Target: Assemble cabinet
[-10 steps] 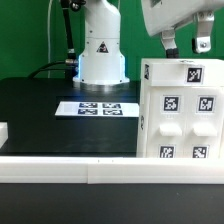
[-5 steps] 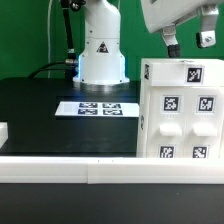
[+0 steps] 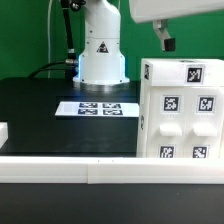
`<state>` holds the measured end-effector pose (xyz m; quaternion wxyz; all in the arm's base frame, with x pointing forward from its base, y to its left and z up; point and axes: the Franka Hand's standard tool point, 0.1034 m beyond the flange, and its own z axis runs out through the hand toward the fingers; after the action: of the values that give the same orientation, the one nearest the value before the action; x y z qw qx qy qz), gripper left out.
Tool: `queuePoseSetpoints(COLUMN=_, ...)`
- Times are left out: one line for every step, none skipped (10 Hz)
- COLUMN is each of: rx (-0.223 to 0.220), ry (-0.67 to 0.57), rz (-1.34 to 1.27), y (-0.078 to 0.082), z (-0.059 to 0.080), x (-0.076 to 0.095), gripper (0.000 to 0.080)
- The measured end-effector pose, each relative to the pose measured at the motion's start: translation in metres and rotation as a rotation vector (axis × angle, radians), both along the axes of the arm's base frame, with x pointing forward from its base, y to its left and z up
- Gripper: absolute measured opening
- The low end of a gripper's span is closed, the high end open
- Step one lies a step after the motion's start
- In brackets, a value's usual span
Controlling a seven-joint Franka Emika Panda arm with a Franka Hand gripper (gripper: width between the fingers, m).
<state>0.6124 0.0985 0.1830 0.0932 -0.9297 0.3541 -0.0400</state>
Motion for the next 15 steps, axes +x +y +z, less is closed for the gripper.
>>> queuePoseSetpoints(rx=-0.015, ry=-0.012, rz=0.097, y=-0.001, z=-0.001, x=0.0, gripper=0.0797)
queuePoseSetpoints(rx=-0.023, ry=-0.021, rz=0.158, y=-0.001, z=-0.001, x=0.0, gripper=0.0797)
queuePoseSetpoints(rx=-0.03, ry=-0.028, rz=0.203, y=-0.001, z=-0.001, x=0.0, gripper=0.0797)
queuePoseSetpoints(rx=-0.089, ry=-0.045, rz=0.376, y=-0.002, z=-0.002, x=-0.001, gripper=0.0797)
queuePoseSetpoints(rx=-0.122, ry=-0.06, rz=0.523, y=-0.002, z=-0.002, x=-0.001, gripper=0.0797)
queuePoseSetpoints(rx=-0.146, ry=-0.072, rz=0.638, y=-0.003, z=-0.001, x=0.0, gripper=0.0797)
queuePoseSetpoints(rx=-0.164, ry=-0.068, rz=0.751, y=-0.002, z=0.0, x=-0.001, gripper=0.0797)
queuePoseSetpoints(rx=-0.173, ry=-0.045, rz=0.868, y=-0.001, z=-0.001, x=-0.002, gripper=0.0797)
queuePoseSetpoints(rx=-0.167, ry=-0.029, rz=0.899, y=0.001, z=-0.001, x=-0.001, gripper=0.0797)
queuePoseSetpoints(rx=-0.179, ry=-0.046, rz=0.991, y=-0.001, z=-0.001, x=0.0, gripper=0.0797)
queuePoseSetpoints(rx=-0.186, ry=-0.055, rz=1.065, y=-0.002, z=-0.001, x=0.0, gripper=0.0797)
queuePoseSetpoints(rx=-0.2, ry=-0.07, rz=1.178, y=-0.003, z=-0.002, x=0.001, gripper=0.0797)
queuePoseSetpoints(rx=-0.232, ry=-0.107, rz=1.374, y=-0.008, z=-0.005, x=0.002, gripper=0.0797)
queuePoseSetpoints(rx=-0.24, ry=-0.112, rz=1.452, y=-0.01, z=-0.006, x=0.001, gripper=0.0797)
queuePoseSetpoints(rx=-0.266, ry=-0.115, rz=1.597, y=-0.01, z=-0.007, x=0.001, gripper=0.0797)
